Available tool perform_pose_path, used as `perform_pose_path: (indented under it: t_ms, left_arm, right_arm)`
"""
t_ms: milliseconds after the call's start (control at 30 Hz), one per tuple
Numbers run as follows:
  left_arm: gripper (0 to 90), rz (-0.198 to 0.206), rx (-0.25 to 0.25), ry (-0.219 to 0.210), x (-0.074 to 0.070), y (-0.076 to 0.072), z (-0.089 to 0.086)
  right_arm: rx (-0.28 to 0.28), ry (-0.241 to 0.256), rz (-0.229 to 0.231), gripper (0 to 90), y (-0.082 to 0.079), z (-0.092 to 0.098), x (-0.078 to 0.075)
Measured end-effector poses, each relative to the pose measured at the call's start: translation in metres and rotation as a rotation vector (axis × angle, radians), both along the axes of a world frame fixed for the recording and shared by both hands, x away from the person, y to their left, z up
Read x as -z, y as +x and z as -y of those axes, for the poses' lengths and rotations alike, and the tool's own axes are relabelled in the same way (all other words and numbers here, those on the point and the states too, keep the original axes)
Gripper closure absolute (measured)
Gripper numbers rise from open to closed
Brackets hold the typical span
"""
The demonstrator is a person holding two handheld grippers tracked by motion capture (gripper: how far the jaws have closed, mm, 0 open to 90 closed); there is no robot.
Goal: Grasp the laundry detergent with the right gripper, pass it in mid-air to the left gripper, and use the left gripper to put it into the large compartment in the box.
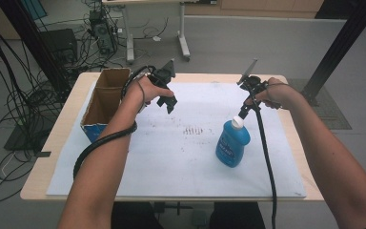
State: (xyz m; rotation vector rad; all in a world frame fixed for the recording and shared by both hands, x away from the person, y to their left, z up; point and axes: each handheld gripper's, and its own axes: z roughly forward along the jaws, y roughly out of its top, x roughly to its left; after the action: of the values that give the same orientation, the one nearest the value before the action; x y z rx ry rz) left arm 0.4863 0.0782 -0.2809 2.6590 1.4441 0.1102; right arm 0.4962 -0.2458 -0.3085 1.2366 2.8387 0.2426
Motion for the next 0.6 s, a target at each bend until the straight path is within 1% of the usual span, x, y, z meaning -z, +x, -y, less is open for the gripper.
perform_pose_path:
  t_ms: [67, 233, 433, 533, 600]
  left_arm:
    - [11.2, -0.003, 0.002, 0.001, -0.001, -0.004, -0.003]
    - [11.2, -0.005, -0.001, 0.003, -0.003, -0.014, -0.012]
    - [11.2, 0.000, -0.004, -0.007, -0.001, -0.026, -0.020]
    - [11.2, 0.005, 0.004, -0.004, 0.001, -0.033, -0.021]
    - [11.2, 0.000, 0.016, -0.007, 0.001, -0.038, -0.021]
  right_arm:
    - [0.008, 0.001, 0.001, 16.5, -0.002, 0.003, -0.001]
    - [0.010, -0.015, 0.007, 16.5, -0.009, 0.012, -0.002]
    - [0.025, -0.005, 0.017, 16.5, -0.019, 0.022, -0.003]
    - [0.027, -0.010, 0.026, 16.3, -0.024, 0.025, -0.003]
    - [0.027, -0.015, 0.029, 16.3, -0.026, 0.027, -0.003]
